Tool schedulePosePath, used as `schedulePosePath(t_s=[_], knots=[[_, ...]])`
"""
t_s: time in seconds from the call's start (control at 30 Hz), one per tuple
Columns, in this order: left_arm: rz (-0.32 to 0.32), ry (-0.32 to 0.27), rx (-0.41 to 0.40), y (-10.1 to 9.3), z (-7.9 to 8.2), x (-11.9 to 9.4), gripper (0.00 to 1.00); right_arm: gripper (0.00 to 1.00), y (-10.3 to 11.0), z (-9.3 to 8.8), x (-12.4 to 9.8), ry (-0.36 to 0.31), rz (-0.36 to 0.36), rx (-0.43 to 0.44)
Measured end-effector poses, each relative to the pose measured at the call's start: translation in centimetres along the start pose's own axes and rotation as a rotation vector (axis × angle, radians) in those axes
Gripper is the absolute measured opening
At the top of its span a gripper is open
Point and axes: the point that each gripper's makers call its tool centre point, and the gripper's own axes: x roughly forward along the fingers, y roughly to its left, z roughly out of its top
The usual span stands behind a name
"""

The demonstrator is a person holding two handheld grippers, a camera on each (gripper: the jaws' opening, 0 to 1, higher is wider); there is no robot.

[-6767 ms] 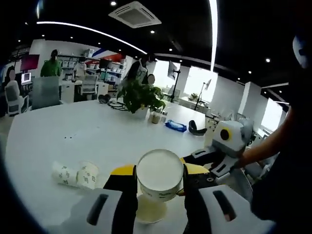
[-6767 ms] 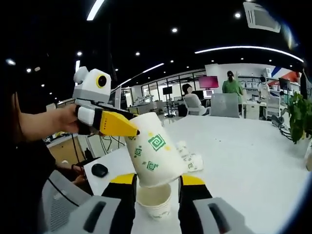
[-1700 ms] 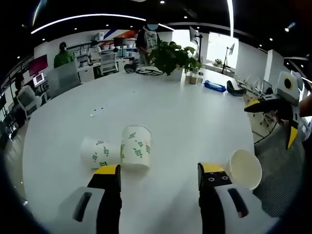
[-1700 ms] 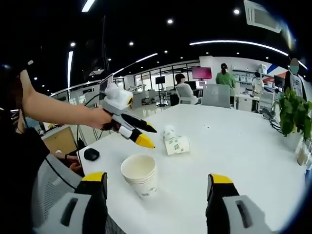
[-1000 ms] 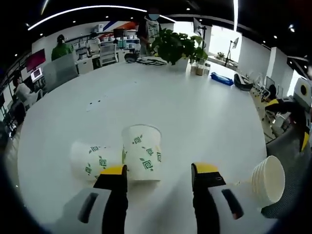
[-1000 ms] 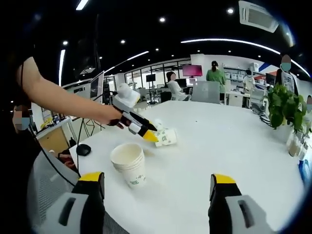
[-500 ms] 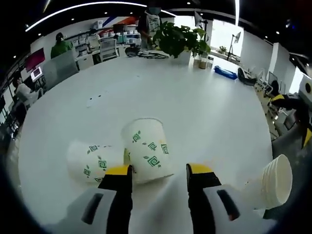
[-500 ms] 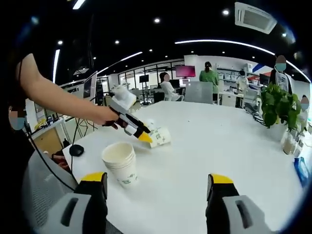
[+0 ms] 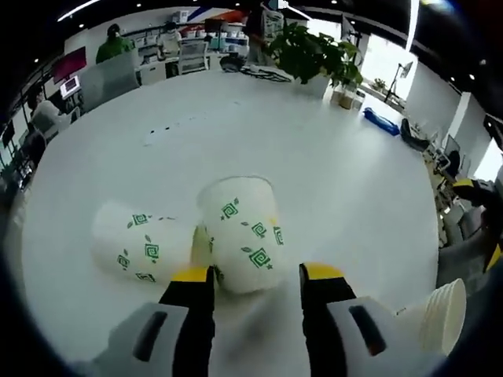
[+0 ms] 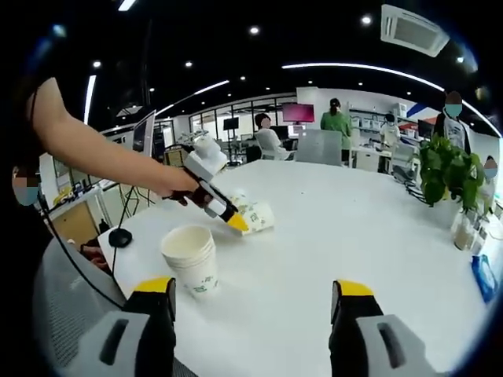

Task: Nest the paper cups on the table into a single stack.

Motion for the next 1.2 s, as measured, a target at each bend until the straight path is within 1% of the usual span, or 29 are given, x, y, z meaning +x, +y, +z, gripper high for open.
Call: schedulePosePath(t_s=[0.13,0.2,0.37,0.53,0.63,0.87,0.93,1.1,1.2], knots=[[-0.009,-0.017,-0.081,-0.9,0.3,-0.5,0.45,0.81,-0.1,0.1,0.0,-0.003,-0.005,0.003],[-0.003,-0.019,-0.089,-0.7,0.5,-0.5,0.45,0.81,-0.2,0.1,0.0,-0.005,-0.007,0.005],[0.003,0.000,-0.136,0.2,0.3,0.2,0.40,0.81,-0.3,0.0,0.0,-0.004,-0.010,0.005],[0.024,0.012,-0.145,0.5,-0.1,0.3,0.39,0.80,-0.4,-0.2,0.0,0.001,-0.010,0.004],[0.020,0.007,-0.172,0.6,-0.1,0.4,0.36,0.80,-0.3,-0.2,0.0,0.003,-0.006,0.004],[0.018,0.006,-0.197,0.7,-0.1,0.6,0.36,0.80,-0.2,-0.3,0.1,0.009,-0.002,0.000],[0.010,-0.001,-0.206,0.4,0.0,0.3,0.36,0.80,-0.2,-0.4,0.1,0.011,-0.001,-0.001],[-0.001,-0.014,-0.192,-0.1,0.0,-0.5,0.36,0.80,-0.1,-0.5,0.2,0.016,0.005,-0.008],[-0.006,-0.034,-0.200,-0.2,0.1,-1.3,0.36,0.79,0.0,-0.4,0.1,0.015,0.006,-0.012]])
